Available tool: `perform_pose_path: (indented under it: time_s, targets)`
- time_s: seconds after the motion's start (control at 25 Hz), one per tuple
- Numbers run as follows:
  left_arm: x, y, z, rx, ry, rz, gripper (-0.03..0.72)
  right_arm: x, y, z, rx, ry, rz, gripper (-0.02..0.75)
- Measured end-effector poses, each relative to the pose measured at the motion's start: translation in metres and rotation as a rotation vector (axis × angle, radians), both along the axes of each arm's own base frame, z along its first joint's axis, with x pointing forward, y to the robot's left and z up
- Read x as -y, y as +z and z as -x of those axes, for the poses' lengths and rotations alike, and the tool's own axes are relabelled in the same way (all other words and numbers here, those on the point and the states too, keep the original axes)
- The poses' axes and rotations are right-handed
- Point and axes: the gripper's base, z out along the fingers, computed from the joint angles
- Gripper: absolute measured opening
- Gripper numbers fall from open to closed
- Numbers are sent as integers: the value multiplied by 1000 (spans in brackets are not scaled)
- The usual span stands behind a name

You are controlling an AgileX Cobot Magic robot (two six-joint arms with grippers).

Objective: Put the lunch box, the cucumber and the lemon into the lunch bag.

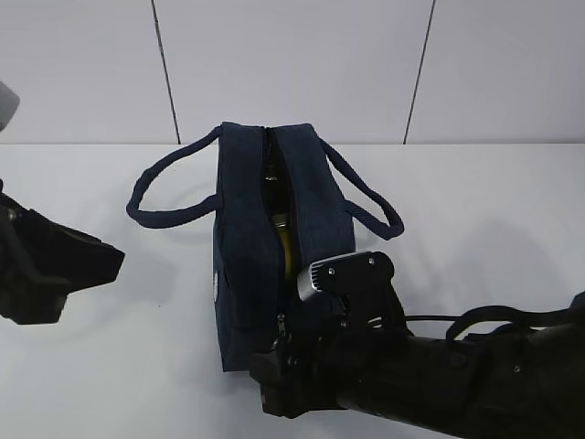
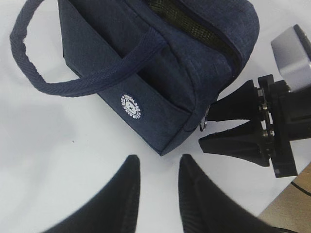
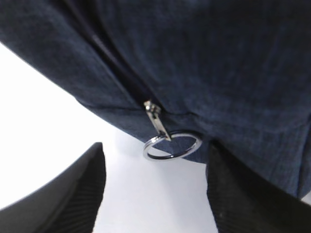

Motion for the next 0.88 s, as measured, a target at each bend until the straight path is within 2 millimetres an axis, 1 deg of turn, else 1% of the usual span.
perform_pose_path:
  time_s: [0.2,0.28,0.44,0.48,0.52,0.6,0.76,0.88]
  targets:
    - [0,0,0,0,0,0,197,0,0,0,1,0,-2,467]
    - [0,0,0,0,0,0,197,0,0,0,2,-2,-4,433]
    - [0,0,0,0,0,0,197,0,0,0,3,-2,-5,296]
    - [0,0,0,0,0,0,197,0,0,0,3,-2,-5,296]
    - [0,0,0,0,0,0,197,0,0,0,3,-2,-5,220]
    - [0,0,0,0,0,0,197,0,0,0,-3,-2,3,148]
    - [0,0,0,0,0,0,197,3,-4,2,-36,-4,41,48]
    - [0,0,0,0,0,0,197,3,-5,3,-42,5,56,-10]
